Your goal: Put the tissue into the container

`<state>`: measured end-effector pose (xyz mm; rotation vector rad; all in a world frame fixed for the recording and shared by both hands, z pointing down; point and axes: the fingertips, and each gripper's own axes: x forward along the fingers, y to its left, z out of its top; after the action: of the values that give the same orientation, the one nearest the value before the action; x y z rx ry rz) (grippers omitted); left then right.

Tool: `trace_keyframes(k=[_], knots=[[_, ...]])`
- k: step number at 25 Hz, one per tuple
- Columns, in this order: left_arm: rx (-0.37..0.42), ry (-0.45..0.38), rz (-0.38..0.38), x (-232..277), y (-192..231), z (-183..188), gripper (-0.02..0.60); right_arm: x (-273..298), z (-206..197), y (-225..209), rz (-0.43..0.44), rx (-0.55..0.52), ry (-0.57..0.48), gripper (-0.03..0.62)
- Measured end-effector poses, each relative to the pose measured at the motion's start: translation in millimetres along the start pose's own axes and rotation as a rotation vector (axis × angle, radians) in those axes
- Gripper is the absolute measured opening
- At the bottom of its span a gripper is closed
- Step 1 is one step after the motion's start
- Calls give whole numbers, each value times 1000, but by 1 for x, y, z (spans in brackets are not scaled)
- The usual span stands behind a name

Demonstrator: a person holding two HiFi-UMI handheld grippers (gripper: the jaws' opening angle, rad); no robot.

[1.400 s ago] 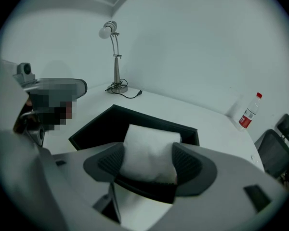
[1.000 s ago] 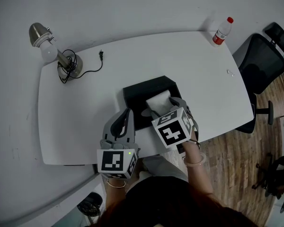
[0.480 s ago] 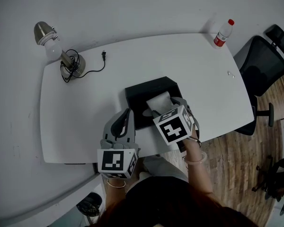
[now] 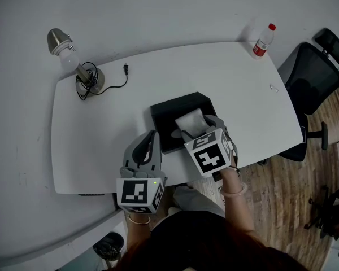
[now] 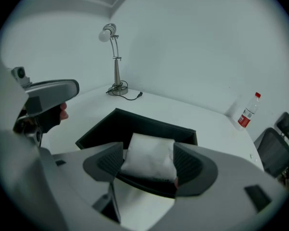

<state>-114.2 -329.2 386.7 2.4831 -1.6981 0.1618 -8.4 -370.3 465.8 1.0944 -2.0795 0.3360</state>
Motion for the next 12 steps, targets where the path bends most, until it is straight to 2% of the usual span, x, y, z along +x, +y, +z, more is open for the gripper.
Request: trace_keyframes(k=[12], knots=[[13, -38, 7, -27, -6, 13, 29, -35, 4, 10, -37, -7, -125, 323]])
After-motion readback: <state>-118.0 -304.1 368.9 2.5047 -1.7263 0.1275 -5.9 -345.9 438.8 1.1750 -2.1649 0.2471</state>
